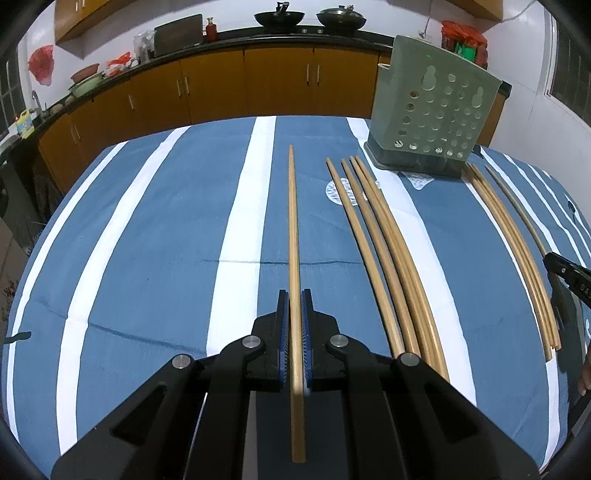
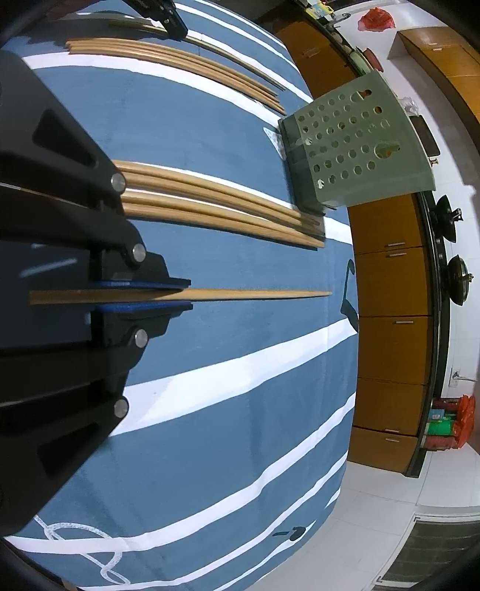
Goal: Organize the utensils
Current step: 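Lift the held chopsticks with both tools and carry them over the green holder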
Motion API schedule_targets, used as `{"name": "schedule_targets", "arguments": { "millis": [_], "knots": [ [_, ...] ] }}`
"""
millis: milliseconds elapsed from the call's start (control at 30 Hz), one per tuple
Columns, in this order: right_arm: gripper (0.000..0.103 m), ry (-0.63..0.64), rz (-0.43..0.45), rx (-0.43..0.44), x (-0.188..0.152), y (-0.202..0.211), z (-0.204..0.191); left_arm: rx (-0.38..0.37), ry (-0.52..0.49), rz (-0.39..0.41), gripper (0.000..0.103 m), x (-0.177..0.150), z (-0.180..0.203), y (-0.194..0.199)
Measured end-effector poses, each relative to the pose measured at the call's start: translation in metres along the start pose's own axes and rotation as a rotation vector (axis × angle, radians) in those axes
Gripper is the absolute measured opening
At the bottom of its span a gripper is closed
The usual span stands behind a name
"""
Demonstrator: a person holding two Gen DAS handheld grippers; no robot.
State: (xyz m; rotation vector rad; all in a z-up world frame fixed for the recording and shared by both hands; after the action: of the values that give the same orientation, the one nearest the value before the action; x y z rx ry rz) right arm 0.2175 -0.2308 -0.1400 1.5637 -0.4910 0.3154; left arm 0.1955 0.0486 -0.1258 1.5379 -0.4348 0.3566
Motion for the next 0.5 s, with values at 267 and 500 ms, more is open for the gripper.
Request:
{"name": "schedule_targets", "arguments": {
  "millis": [267, 500],
  "knots": [
    [0.008, -0.034, 0.101, 0.032, 0.017, 0.041, 0.010, 0.003, -0.022, 0.089, 0.007, 0.018, -0.003, 0.034],
    [0.008, -0.049, 0.231, 0.053, 0.041, 0.088, 0.014, -0.026, 0.037, 0.212, 0.007, 0.049, -0.016, 0.078]
  ]
}}
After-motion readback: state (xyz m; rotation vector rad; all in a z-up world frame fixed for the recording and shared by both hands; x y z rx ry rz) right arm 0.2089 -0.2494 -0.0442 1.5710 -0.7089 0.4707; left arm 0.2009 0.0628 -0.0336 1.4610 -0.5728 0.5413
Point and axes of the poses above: each gripper's, at about its wrist camera, not at the fingertips, and y roughly against the way its jaws point, z to its right, x to its top, the point moved 6 cm from there along -y, roughly the way its jaws point, and after that the axes turned 10 degrees about -z, right-handed, at the moved point
